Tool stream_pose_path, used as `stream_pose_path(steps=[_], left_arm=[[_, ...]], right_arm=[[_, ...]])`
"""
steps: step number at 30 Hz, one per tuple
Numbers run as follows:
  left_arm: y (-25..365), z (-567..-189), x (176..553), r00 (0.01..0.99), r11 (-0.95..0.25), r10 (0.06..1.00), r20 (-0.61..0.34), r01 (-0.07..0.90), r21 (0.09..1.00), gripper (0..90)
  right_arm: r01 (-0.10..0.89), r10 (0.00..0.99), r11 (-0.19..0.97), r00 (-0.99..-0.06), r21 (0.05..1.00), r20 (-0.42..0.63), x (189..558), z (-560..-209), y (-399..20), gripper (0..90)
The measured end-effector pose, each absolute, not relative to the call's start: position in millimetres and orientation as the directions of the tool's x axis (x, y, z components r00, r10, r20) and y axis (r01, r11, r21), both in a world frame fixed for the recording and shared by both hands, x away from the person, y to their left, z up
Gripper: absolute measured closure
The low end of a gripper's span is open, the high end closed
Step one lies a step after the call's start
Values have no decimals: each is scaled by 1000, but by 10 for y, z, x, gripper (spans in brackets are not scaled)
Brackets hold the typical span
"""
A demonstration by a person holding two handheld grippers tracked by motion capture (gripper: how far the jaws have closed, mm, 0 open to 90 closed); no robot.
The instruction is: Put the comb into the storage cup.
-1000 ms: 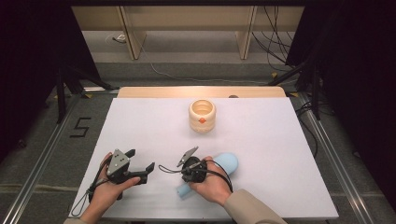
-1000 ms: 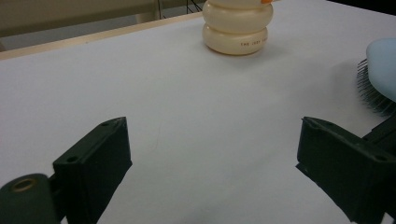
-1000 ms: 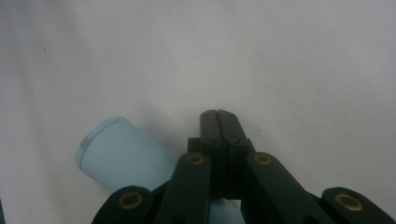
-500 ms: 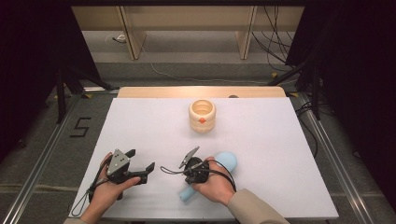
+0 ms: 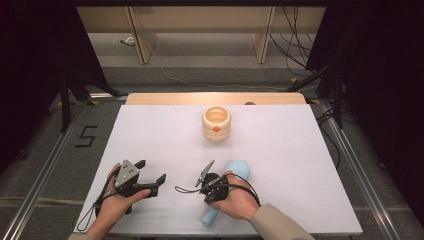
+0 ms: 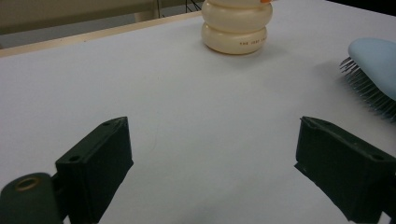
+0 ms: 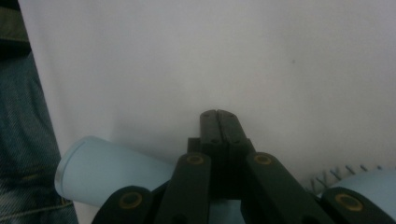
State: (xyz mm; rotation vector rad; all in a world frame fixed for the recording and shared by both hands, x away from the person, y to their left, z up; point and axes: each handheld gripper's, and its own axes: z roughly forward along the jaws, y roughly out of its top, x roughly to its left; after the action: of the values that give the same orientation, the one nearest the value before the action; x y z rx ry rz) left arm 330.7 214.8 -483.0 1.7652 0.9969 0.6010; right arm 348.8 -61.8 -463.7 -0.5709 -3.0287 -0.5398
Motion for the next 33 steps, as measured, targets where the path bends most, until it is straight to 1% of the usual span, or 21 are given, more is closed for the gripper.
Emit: stream_pose_path(steps=[7, 21, 23, 27, 33], left_arm=[[2140, -4833, 3308, 542, -181, 840, -43, 355, 917, 102], [2139, -4837, 3312, 541, -179, 839, -46, 357, 917, 104], [2139, -4838, 3313, 541, -179, 840, -48, 358, 917, 104], [2137, -4837, 3312, 542, -180, 839, -47, 358, 916, 105], [2139, -4839, 3314, 540, -177, 840, -49, 359, 916, 105]], right_arm=[[334, 323, 887, -942, 319, 91, 3467, -4636, -741, 900], [309, 288, 924, -950, 227, 121, 3389, -4600, -958, 900], [322, 301, 923, -945, 211, 128, 3381, -4592, -991, 900], [316, 295, 926, -947, 204, 129, 3387, -4594, -1057, 900], [356, 332, 918, -931, 177, 150, 3377, -4585, -1268, 900]])
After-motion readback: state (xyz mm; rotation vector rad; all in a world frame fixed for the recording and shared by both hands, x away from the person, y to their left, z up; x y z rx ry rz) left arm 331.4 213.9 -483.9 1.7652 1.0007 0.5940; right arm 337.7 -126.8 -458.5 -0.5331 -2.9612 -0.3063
